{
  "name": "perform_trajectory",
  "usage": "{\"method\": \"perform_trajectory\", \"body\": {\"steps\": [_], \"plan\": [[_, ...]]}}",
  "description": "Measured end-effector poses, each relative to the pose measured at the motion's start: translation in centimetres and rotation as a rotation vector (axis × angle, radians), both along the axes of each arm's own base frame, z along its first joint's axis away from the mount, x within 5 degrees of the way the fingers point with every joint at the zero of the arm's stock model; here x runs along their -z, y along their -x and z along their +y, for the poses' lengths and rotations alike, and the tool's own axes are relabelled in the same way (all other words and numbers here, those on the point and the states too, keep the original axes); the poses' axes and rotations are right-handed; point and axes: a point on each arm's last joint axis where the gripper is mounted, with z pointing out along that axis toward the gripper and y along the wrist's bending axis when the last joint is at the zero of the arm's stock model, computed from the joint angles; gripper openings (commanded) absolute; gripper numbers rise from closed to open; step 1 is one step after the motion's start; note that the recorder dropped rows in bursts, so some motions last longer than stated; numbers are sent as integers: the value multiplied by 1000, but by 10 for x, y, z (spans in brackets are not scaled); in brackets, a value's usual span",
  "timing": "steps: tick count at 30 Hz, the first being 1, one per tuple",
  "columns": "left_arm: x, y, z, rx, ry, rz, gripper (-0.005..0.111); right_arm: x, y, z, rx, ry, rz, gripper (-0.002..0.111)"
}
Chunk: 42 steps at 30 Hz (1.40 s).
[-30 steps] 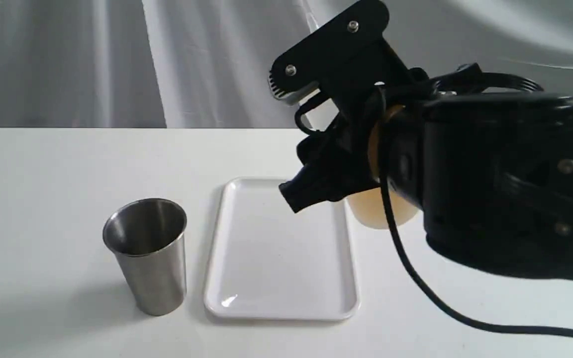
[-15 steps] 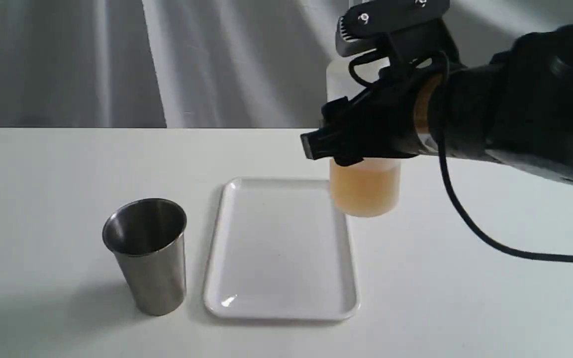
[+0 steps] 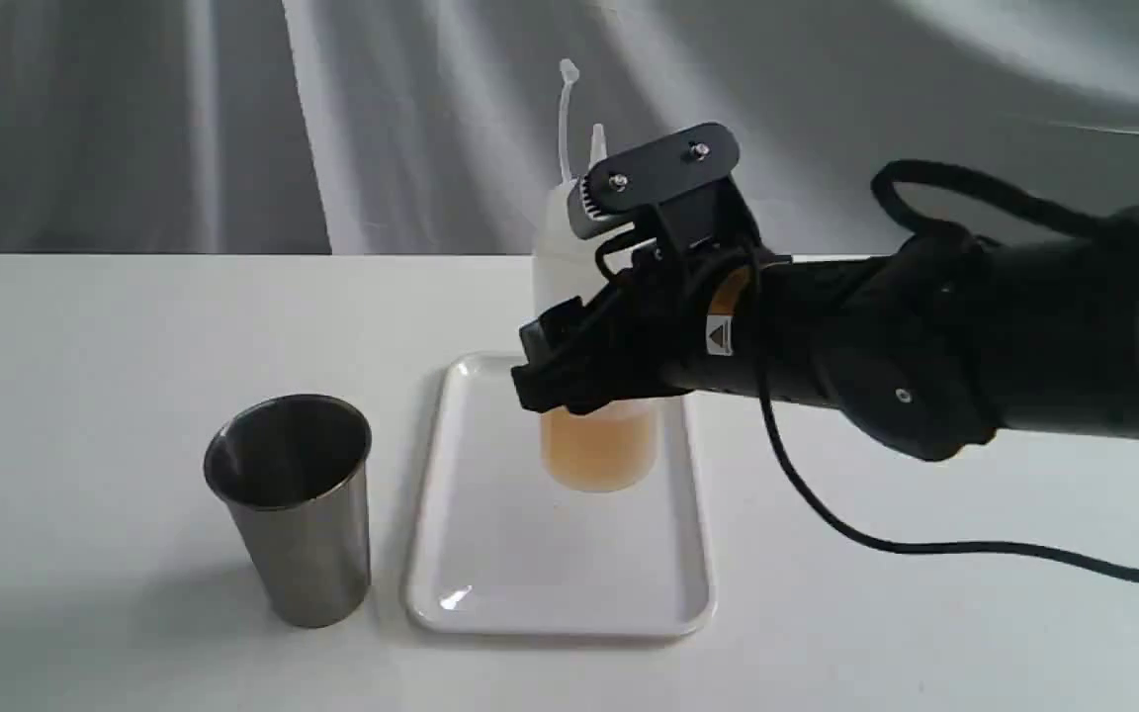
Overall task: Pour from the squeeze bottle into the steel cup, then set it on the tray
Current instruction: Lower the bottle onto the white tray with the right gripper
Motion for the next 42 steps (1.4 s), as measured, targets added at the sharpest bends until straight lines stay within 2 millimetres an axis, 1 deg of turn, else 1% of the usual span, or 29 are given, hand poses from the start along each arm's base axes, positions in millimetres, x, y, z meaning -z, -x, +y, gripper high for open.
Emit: {"method": "perform_trajectory", "body": {"steps": [9, 16, 27, 42], "plan": [[0, 0, 0, 0, 0, 0, 0, 34, -15, 9, -35, -9, -62, 0], [0, 0, 0, 0, 0, 0, 0, 56, -19, 10, -42, 28, -49, 0], [0, 0, 0, 0, 0, 0, 0, 68, -21, 11, -33, 21, -38, 0], [0, 0, 0, 0, 0, 0, 0, 72, -19, 9, -31, 45, 4, 0]]}}
